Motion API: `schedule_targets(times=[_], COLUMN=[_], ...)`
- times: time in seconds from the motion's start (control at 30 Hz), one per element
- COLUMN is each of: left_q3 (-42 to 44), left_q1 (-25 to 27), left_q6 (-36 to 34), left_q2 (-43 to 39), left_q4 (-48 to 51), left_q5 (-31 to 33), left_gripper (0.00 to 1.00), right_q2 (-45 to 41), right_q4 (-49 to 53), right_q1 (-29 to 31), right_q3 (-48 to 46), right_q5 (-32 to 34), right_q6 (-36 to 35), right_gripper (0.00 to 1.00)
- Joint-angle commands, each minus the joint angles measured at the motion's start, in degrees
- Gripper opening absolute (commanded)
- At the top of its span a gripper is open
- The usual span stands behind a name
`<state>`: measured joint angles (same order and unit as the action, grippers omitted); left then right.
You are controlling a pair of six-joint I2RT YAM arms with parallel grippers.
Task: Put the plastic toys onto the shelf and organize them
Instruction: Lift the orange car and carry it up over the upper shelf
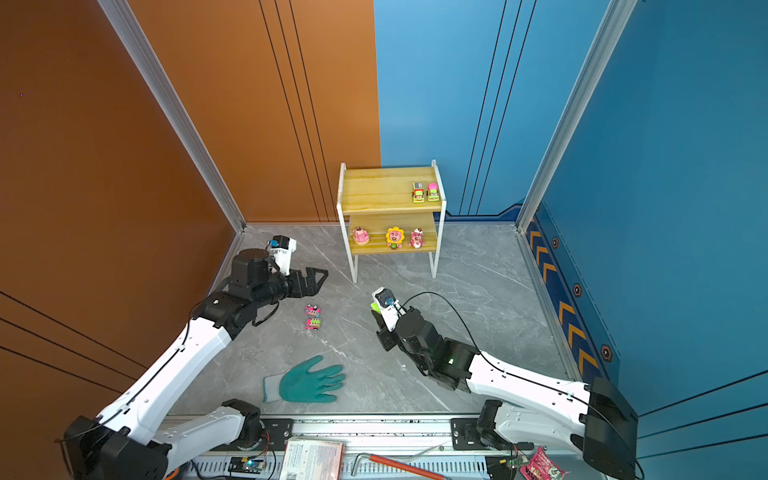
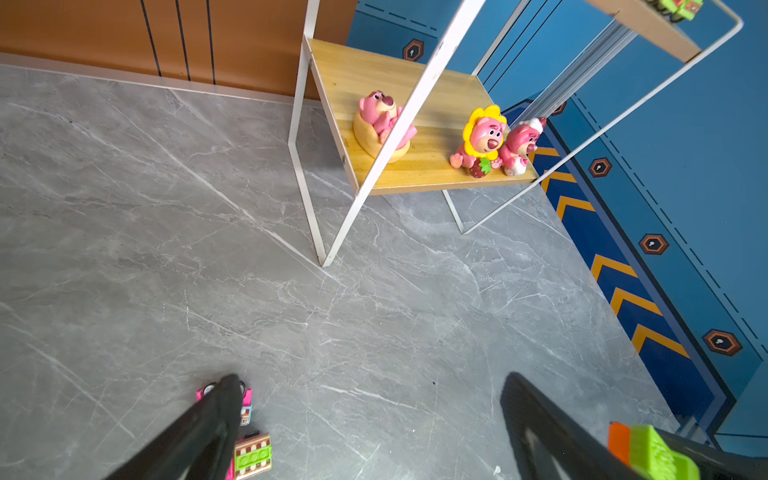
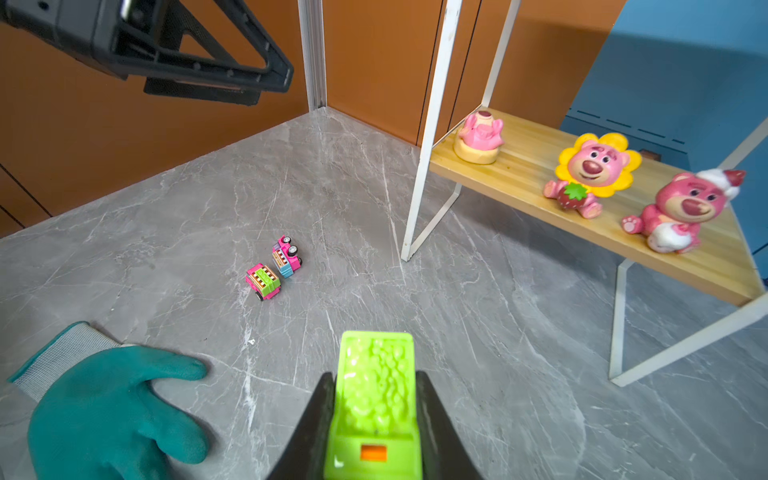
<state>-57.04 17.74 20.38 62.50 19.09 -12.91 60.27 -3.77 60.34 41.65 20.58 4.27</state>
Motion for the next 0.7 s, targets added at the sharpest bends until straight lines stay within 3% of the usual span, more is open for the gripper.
schedule_targets(times=[0.0,0.27,0.67], left_q3=[1.37,2.19,2.74], left_q1=[-0.38,1.9,8.46], left_q6=[-1.46,-3.16,-4.89], left_q2=[-1.23,-1.86,-2.82], left_q4=[-2.53,-3.69,-2.98], left_q5=[-0.23,0.74,7.1], left_gripper=[0.98,0.98,0.97], right_q2=[-1.97,1.93,22.58], right_q4=[8.7,19.89,36.06], right_q1=[1.01,0.23,-10.44], right_q3=[5.32,22.7,56.01], right_q5=[5.39,10.31,6.91], right_q6=[-0.77,-1.65,1.39], right_gripper=[0.21,0.22,0.25])
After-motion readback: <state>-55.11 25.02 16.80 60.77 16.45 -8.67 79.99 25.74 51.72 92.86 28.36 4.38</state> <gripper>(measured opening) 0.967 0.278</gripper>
